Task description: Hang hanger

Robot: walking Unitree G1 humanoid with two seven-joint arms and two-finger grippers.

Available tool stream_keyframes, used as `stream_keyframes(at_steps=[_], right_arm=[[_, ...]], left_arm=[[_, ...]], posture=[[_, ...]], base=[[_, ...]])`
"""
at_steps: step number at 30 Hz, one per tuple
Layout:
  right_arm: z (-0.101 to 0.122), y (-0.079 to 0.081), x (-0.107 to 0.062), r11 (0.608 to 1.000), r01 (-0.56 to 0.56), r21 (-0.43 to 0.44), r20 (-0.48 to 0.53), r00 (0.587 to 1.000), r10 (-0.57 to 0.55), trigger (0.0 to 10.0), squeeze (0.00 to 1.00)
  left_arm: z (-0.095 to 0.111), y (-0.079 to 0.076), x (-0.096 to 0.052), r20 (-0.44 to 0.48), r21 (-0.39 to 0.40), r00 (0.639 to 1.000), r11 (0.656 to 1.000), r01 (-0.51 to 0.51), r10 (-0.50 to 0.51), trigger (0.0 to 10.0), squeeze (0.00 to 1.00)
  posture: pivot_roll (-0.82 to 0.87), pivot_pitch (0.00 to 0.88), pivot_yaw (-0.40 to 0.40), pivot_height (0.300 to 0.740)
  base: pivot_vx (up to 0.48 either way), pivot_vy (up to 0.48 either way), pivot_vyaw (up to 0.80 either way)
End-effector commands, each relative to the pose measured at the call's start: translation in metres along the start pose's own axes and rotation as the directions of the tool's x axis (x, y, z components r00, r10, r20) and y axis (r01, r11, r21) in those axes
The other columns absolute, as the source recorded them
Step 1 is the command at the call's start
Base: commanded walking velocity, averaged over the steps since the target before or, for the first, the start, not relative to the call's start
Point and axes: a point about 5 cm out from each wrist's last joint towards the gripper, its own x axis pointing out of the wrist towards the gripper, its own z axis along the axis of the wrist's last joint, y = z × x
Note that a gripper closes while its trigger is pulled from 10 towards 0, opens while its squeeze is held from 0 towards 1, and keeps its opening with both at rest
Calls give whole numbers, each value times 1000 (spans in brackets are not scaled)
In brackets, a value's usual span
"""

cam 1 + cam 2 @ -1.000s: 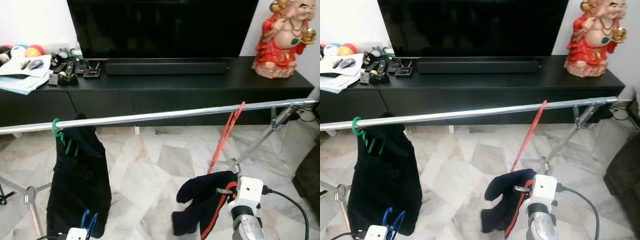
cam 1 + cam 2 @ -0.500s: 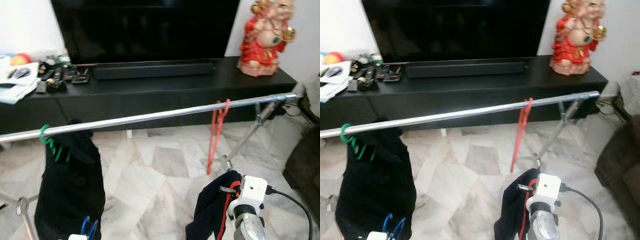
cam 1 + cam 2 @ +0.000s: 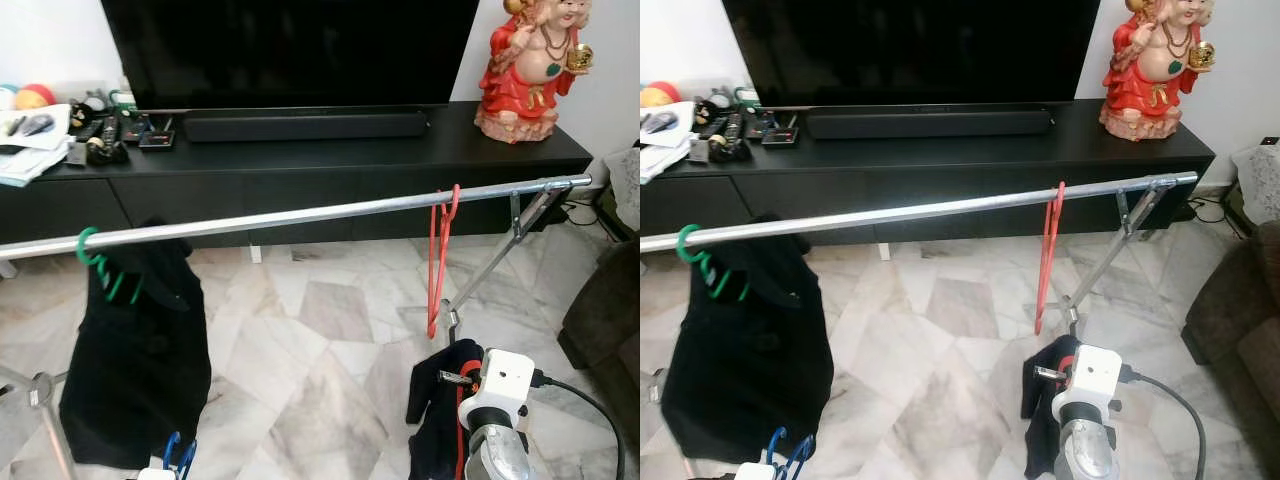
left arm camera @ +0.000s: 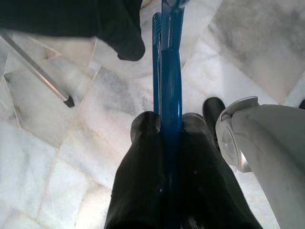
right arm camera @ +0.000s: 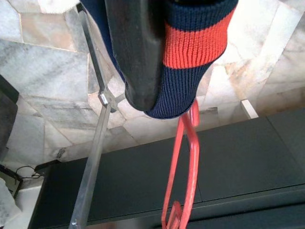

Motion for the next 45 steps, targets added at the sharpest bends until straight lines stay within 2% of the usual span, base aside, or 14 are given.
stream_keyframes(at_steps=[1, 13, 21, 25, 45], right_arm=[[-1, -1, -1, 1000, 4, 4, 9, 1000, -5, 10000, 0], [-1, -2, 1, 1000, 15, 15, 2, 1000, -15, 10000, 0], [-1, -2, 2, 1000, 13, 15, -3, 1000, -13, 10000, 0], [0, -1, 3, 1000, 11, 11, 5, 1000, -11, 10000, 0], [-2, 2, 4, 1000, 6, 14, 0, 1000, -6, 10000, 0]], left_arm=[[-8, 1, -3, -30, -2, 1000, 1000, 4, -4, 10000, 0], [-10, 0, -3, -43, -4, 999, 1000, 5, -5, 10000, 0], [-11, -2, -3, -49, -10, 999, 1000, 5, -5, 10000, 0], [-13, -2, -3, -58, -15, 998, 1000, 2, -3, 10000, 0], [-19, 7, -6, -79, -21, 997, 1000, -14, 12, 10000, 0]], posture=[[-31, 69, 24, 721], [-32, 59, 22, 721], [-30, 64, 18, 721], [-30, 70, 20, 721], [-22, 80, 26, 721]], base=[[-341, 0, 0], [-346, 0, 0], [-356, 0, -552], [-360, 0, 0], [-372, 0, 0]])
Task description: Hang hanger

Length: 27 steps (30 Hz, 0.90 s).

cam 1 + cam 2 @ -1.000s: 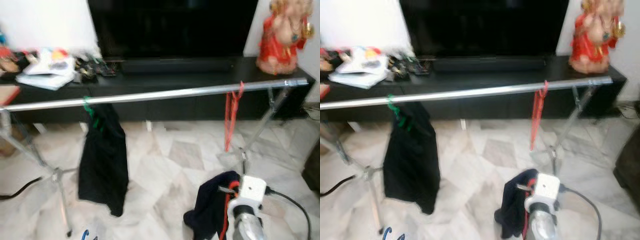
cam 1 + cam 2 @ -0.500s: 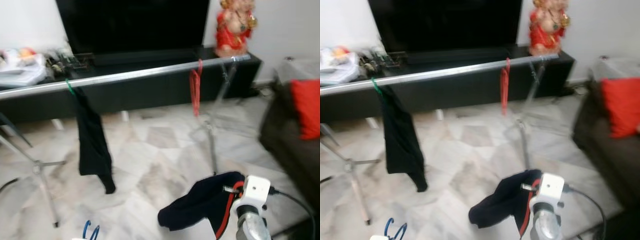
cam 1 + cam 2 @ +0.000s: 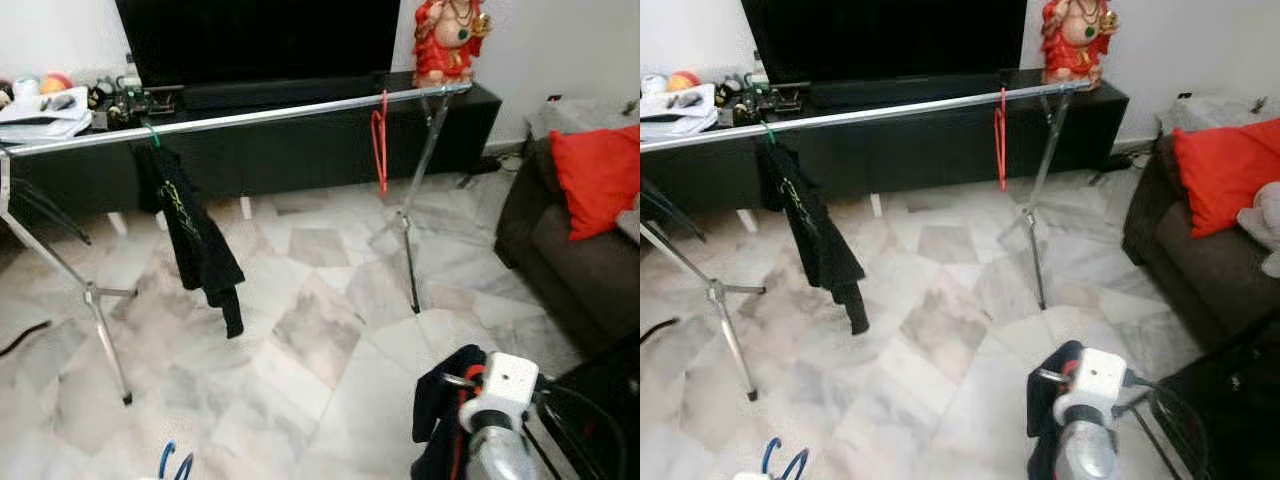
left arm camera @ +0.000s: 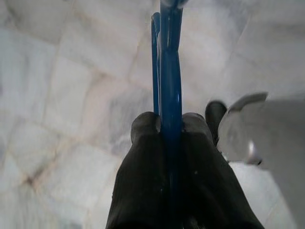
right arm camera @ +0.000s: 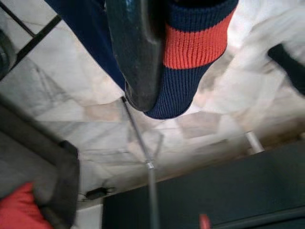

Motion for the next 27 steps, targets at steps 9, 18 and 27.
stream_keyframes(at_steps=[9, 18, 27], right_arm=[[5, -3, 3, 1000, -8, -17, 13, 1000, 8, 10000, 0], [4, 3, 5, 999, -49, -22, -7, 999, 49, 10000, 0], [7, 7, 10, 996, -86, -37, -15, 996, 85, 10000, 0]], left_arm=[[-6, 1, -2, -24, -5, 1000, 1000, -3, 3, 10000, 0], [2, 1, 0, 18, -9, 1000, 1000, -5, 5, 10000, 0], [23, 0, 5, 105, 13, 994, 1000, 6, -7, 10000, 0]], posture=[[-20, 84, 24, 721], [-12, 87, 23, 721], [-2, 90, 27, 721]], base=[[-377, 0, 0], [-112, 0, 0], [0, 0, 0]])
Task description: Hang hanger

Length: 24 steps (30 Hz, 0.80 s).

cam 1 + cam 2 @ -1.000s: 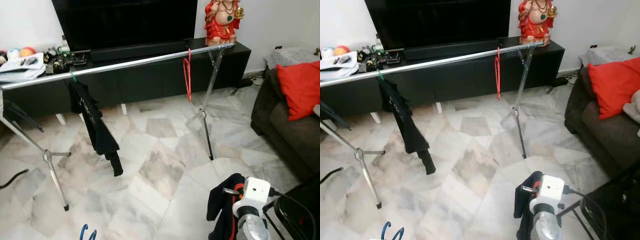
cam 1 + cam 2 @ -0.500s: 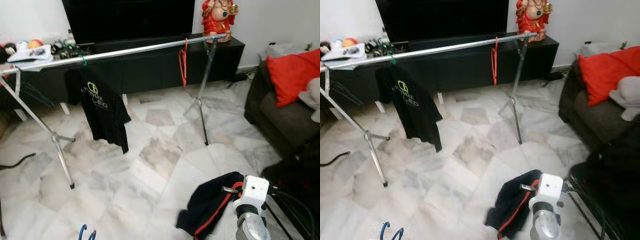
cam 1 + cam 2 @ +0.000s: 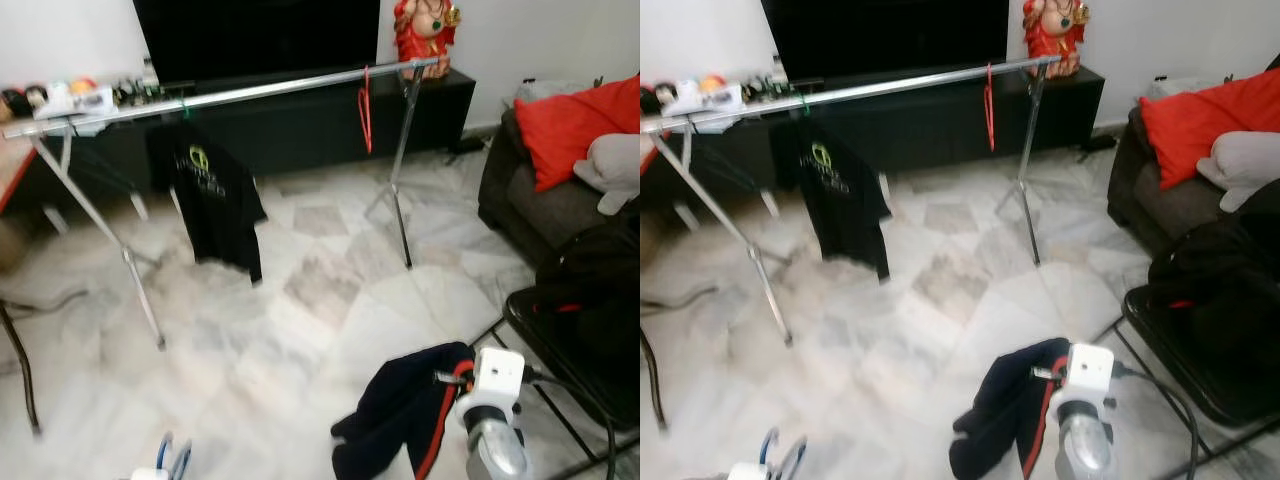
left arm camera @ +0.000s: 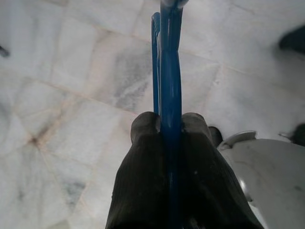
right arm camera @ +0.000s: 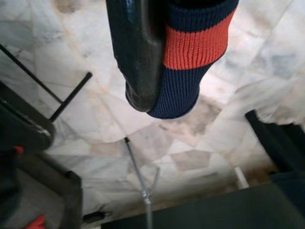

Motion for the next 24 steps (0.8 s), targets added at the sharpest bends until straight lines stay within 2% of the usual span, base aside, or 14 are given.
stream_keyframes(at_steps=[1, 3, 6, 7, 8, 10, 12, 14, 15, 16, 17, 19, 20, 24], right_arm=[[9, 4, 5, 1000, -28, -9, 24, 999, 28, 10000, 0], [10, 4, 6, 999, -35, -10, 26, 999, 35, 10000, 0], [13, 6, 9, 997, -63, -49, 16, 998, 64, 10000, 0], [16, 7, 12, 993, -77, -93, 11, 997, 79, 10000, 0], [19, 7, 14, 992, -81, -95, 14, 996, 83, 10000, 0], [24, 6, 21, 985, -82, -151, -2, 997, 82, 10000, 0], [25, 5, 24, 976, -77, -202, -22, 997, 74, 10000, 0], [27, 3, 31, 966, -72, -249, -53, 997, 61, 10000, 0], [32, 3, 37, 962, -72, -262, -62, 996, 57, 10000, 0], [34, 3, 39, 962, -72, -264, -63, 996, 57, 10000, 0], [38, 3, 44, 959, -66, -277, -72, 996, 48, 10000, 0], [40, 4, 48, 956, -58, -288, -85, 996, 34, 10000, 0], [45, 6, 52, 956, -51, -290, -87, 996, 27, 10000, 0], [57, 11, 59, 959, -49, -281, -76, 997, 29, 10000, 0]], left_arm=[[5, 0, 1, 24, 20, 1000, 1000, 17, -18, 10000, 0], [9, -1, 2, 41, 29, 998, 999, 35, -37, 10000, 0], [25, -7, 6, 97, 103, 988, 989, 107, -117, 10000, 0], [45, -9, 9, 174, 150, 968, 976, 157, -183, 10000, 0], [55, -10, 9, 205, 191, 953, 964, 187, -225, 10000, 0], [77, -13, 10, 236, 309, 908, 912, 268, -347, 10000, 0], [85, -14, 9, 238, 341, 888, 890, 303, -394, 10000, 0], [102, -15, 6, 200, 431, 840, 815, 387, -504, 10000, 0], [116, -17, -1, 125, 518, 782, 712, 474, -611, 10000, 0], [120, -18, -4, 90, 541, 760, 672, 505, -644, 10000, 0], [129, -17, -10, 14, 586, 719, 588, 557, -695, 10000, 0], [140, -17, -18, -60, 620, 680, 506, 599, -731, 10000, 0], [152, -21, -25, -90, 611, 630, 457, 647, -772, 10000, 0], [167, -31, -34, -93, 603, 555, 397, 692, -827, 10000, 0]], posture=[[-5, 89, 27, 721], [-5, 87, 26, 721], [-11, 86, 25, 721], [-7, 83, 26, 721], [-6, 82, 26, 721], [-5, 81, 26, 721], [-6, 79, 27, 721], [-8, 80, 26, 721], [-6, 80, 25, 721], [-5, 82, 23, 721], [-2, 85, 25, 721], [-1, 85, 25, 721], [0, 87, 28, 721], [-5, 91, 30, 721]], base=[[0, 0, 0], [0, 0, 0], [0, 0, 0], [0, 0, 0], [0, 0, 0], [0, 0, 0], [0, 0, 0], [0, 0, 0], [0, 0, 0], [0, 0, 0], [0, 0, 0], [0, 0, 0], [0, 0, 0], [0, 0, 0]])
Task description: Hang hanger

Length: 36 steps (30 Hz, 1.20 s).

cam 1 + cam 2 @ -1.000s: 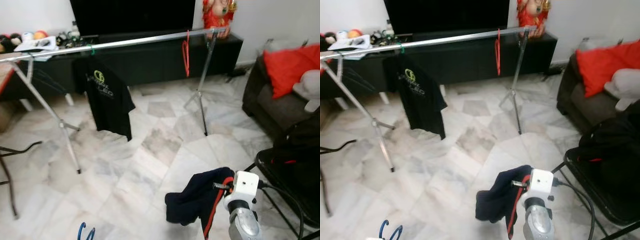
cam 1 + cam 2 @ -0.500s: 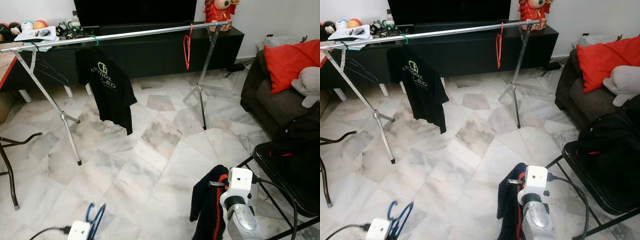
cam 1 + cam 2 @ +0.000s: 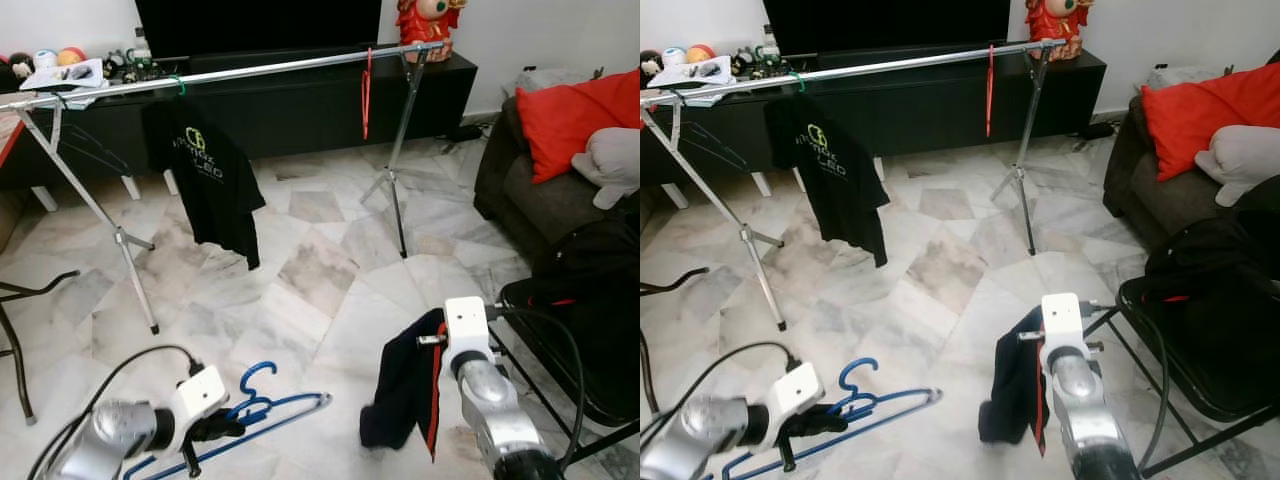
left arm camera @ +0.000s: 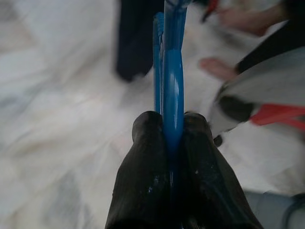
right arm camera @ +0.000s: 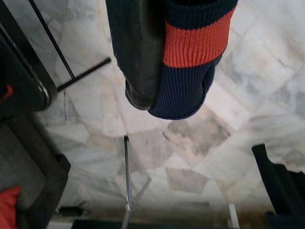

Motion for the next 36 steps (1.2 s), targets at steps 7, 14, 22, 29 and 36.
stream_keyframes(at_steps=[7, 14, 22, 29, 36], right_arm=[[25, 12, 12, 998, -55, -1, 11, 998, 55, 10000, 0], [37, 24, 17, 995, -102, -5, 10, 995, 102, 10000, 0], [47, 29, 20, 993, -113, 33, 19, 993, 112, 10000, 0], [56, 37, 19, 987, -150, 60, 44, 988, 148, 10000, 0], [54, 40, 15, 982, -175, 70, 45, 984, 172, 10000, 0]], left_arm=[[49, -28, 6, 162, -13, 966, 979, 205, -201, 10000, 0], [82, -44, 6, 280, -33, 920, 955, 295, -274, 10000, 0], [84, -41, 12, 266, -105, 953, 978, 179, -146, 10000, 0], [77, -15, 20, 230, -187, 966, 980, -72, 116, 10000, 0], [77, 2, 28, 229, -282, 923, 929, -241, 309, 10000, 0]], posture=[[-4, 100, 26, 721], [-1, 105, 20, 721], [1, 112, 20, 721], [-7, 117, 17, 721], [-15, 122, 11, 721]], base=[[0, 0, 0], [0, 0, 0], [0, 0, 0], [0, 0, 0], [0, 0, 0]])
